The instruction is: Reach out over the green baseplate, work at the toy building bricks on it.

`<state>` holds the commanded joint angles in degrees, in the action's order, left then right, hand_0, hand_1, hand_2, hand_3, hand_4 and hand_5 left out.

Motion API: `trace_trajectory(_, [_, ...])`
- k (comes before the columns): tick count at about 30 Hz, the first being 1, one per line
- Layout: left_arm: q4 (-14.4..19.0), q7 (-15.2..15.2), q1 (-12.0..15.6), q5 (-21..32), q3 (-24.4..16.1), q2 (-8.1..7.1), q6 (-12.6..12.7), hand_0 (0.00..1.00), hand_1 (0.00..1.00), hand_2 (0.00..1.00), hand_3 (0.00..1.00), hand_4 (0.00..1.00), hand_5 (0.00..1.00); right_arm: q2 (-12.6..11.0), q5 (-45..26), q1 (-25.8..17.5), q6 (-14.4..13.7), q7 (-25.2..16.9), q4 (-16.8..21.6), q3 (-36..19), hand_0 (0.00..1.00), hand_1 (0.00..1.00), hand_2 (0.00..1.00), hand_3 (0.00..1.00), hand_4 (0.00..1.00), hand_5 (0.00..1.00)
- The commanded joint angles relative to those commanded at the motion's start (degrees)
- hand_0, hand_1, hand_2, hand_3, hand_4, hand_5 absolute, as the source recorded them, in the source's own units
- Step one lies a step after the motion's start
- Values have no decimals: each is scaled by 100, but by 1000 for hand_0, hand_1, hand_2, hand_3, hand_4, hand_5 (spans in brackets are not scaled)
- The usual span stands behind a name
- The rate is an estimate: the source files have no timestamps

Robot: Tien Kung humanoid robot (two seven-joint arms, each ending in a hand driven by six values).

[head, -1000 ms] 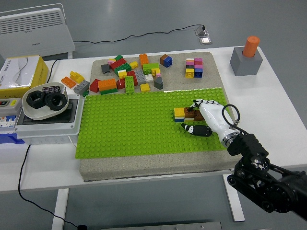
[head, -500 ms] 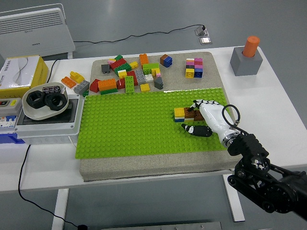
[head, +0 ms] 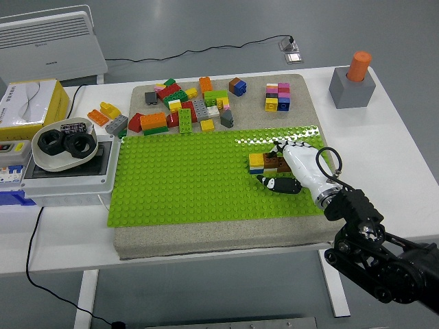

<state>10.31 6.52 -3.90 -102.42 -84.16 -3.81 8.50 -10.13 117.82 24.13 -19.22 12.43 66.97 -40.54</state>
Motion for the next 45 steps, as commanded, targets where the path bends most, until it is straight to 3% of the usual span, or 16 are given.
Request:
trace_trajectory(9, [0, -20, 1, -98, 56, 11, 36, 683, 485, 379, 519, 450, 38, -8, 20, -30, -40, -43, 162, -114, 884, 864, 874, 633, 812, 523])
trace_trajectory(16, [0, -17, 10, -7, 32, 5, 15, 683, 485, 379, 520, 445, 37, -81, -148, -63, -123, -173, 563, -73, 882, 865, 873, 634, 809, 521])
trace_trajectory(24, [0, -33, 11, 24, 24, -3, 20, 681, 484, 378, 519, 444, 35, -76, -514, -133, -365, -443, 715, 153, 881, 865, 872, 634, 809, 521])
trace_trajectory(31, [0, 4, 18, 27, -13, -20, 106, 681, 482, 372, 515, 450, 34, -127, -820, -307, -614, -735, 784, -54, 851, 864, 869, 646, 815, 513])
trace_trajectory(32, [0, 11, 18, 35, -16, -22, 118, 680, 479, 359, 510, 448, 41, -131, -714, -365, -601, -713, 826, -129, 812, 843, 865, 672, 864, 384])
trace_trajectory(37, [0, 49, 37, 115, 21, -17, 132, 680, 479, 359, 510, 448, 41, -208, -19, -767, -314, -327, 1183, -682, 812, 843, 865, 672, 864, 384])
trace_trajectory(38, [0, 60, 42, 132, 40, -14, 123, 680, 482, 358, 512, 440, 45, -235, 119, -843, -233, -251, 1258, -800, 807, 839, 861, 696, 863, 203])
trace_trajectory(43, [0, 58, 58, 246, 126, -4, 71, 680, 482, 358, 512, 440, 45, -383, 653, -1063, 320, 25, 1539, -1326, 807, 839, 861, 696, 863, 203])
trace_trajectory(45, [0, 38, 58, 267, 127, -7, 71, 679, 486, 360, 518, 427, 83, -424, 708, -1085, 478, 73, 1592, -1411, 827, 826, 831, 640, 922, 260])
